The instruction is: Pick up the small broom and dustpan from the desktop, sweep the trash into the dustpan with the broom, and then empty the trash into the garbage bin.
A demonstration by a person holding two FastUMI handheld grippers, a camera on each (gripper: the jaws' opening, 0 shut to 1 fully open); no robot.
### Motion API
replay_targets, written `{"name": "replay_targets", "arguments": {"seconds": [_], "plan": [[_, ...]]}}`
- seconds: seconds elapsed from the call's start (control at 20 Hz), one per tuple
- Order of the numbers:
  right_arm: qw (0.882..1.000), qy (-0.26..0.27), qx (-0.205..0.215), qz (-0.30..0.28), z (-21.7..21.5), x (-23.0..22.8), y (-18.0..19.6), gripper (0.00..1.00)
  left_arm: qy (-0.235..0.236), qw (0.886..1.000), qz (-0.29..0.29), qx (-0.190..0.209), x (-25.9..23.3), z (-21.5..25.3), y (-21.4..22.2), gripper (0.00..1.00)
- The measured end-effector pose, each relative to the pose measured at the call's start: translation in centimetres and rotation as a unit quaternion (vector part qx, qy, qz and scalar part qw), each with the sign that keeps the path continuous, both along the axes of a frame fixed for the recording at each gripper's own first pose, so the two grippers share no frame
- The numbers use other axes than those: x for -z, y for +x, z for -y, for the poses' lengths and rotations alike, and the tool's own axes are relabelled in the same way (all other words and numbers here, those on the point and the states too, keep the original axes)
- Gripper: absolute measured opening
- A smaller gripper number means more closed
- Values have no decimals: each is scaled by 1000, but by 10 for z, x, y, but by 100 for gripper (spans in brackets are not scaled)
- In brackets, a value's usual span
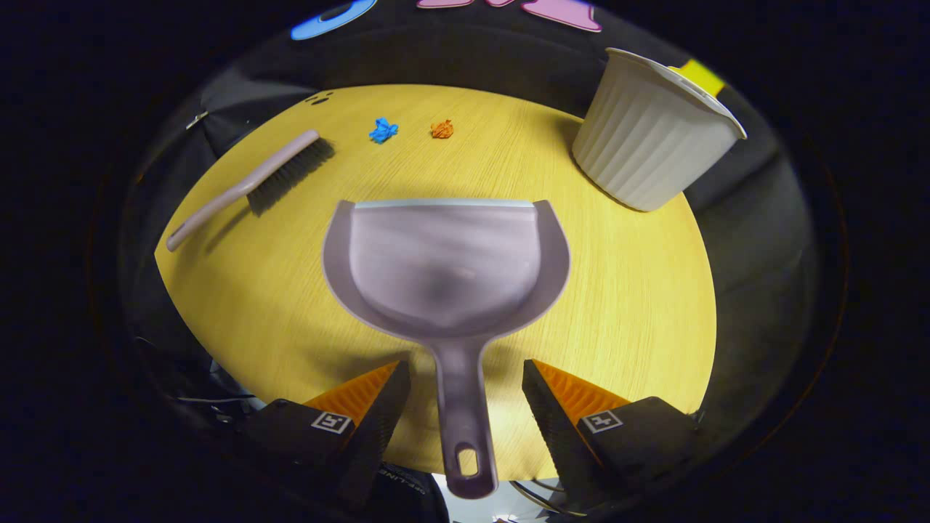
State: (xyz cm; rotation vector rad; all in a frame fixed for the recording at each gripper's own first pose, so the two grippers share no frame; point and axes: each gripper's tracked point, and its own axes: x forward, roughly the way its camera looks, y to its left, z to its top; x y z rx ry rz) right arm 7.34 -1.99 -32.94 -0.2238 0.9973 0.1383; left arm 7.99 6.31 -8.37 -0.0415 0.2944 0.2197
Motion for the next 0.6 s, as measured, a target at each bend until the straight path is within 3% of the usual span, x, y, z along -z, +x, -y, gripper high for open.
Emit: {"name": "replay_targets", "arguments": {"seconds": [0.25,0.45,0.5,0.55,0.6], "plan": [[998,33,34,-38,-7,19,9,93,2,1000,-26,-9,13,1,21,96],[996,62,47,-53,-18,20,12,66,10,998,-63,21,34,6,53,96],[996,64,44,-51,-16,19,13,59,12,995,-83,45,44,10,64,96],[995,66,48,-53,-16,18,15,43,14,993,-100,65,52,15,73,96],[995,67,48,-54,-16,19,14,41,16,987,-127,98,69,23,85,96]]}}
